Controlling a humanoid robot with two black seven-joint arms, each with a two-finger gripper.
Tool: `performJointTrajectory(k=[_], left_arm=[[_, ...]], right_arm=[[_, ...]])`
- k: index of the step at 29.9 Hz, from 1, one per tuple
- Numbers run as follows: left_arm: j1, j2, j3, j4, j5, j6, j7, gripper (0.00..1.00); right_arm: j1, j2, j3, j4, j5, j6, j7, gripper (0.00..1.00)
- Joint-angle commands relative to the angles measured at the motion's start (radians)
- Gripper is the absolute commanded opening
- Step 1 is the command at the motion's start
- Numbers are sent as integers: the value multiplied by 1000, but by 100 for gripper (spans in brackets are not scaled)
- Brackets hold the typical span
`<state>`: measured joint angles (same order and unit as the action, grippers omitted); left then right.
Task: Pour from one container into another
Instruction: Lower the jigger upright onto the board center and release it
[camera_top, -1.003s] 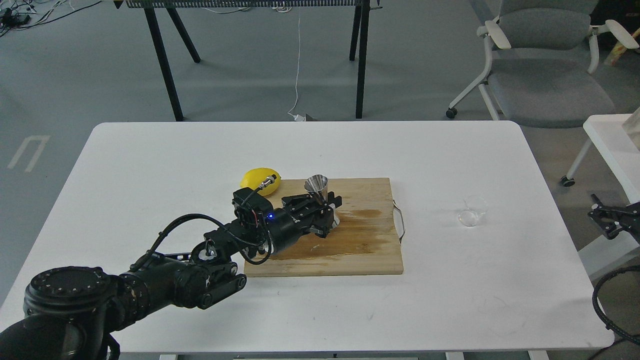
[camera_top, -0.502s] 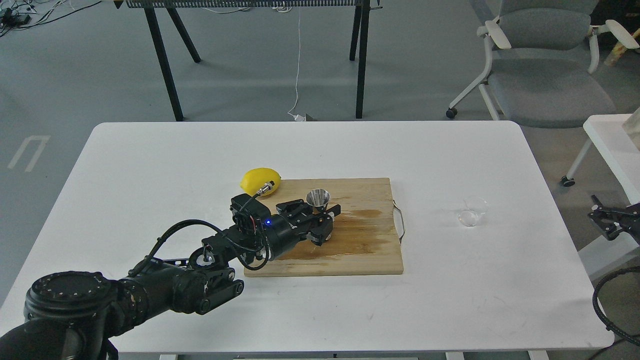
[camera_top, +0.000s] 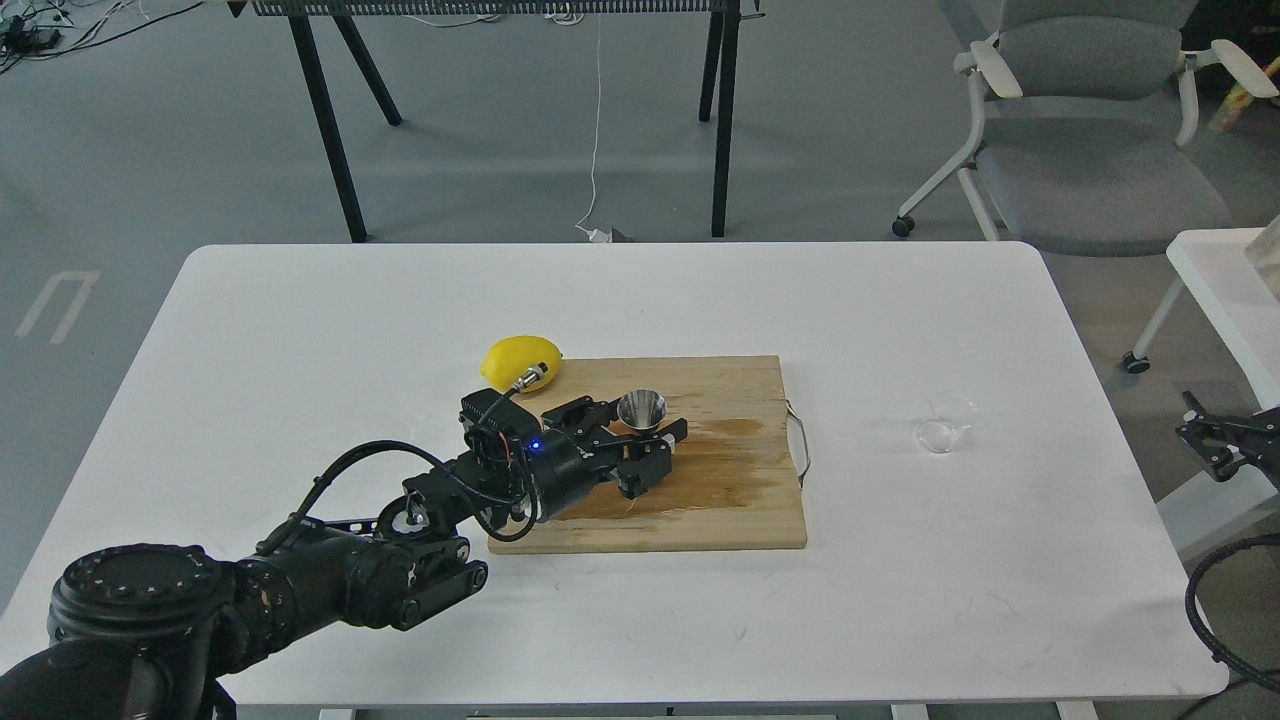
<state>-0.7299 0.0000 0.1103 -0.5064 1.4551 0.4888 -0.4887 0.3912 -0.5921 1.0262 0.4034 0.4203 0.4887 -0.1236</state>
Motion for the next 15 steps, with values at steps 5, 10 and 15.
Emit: performJointTrajectory(k=[5, 10, 15], left_arm=[[0, 0, 6, -6, 2, 0, 0, 98], [9, 0, 6, -12, 4, 0, 0, 99], [21, 0, 5, -52, 4, 0, 0, 99]], right_arm=[[-3, 0, 2, 0, 0, 0, -1, 99], [-5, 0, 2, 0, 0, 0, -1, 99], [-5, 0, 0, 0, 0, 0, -1, 99]])
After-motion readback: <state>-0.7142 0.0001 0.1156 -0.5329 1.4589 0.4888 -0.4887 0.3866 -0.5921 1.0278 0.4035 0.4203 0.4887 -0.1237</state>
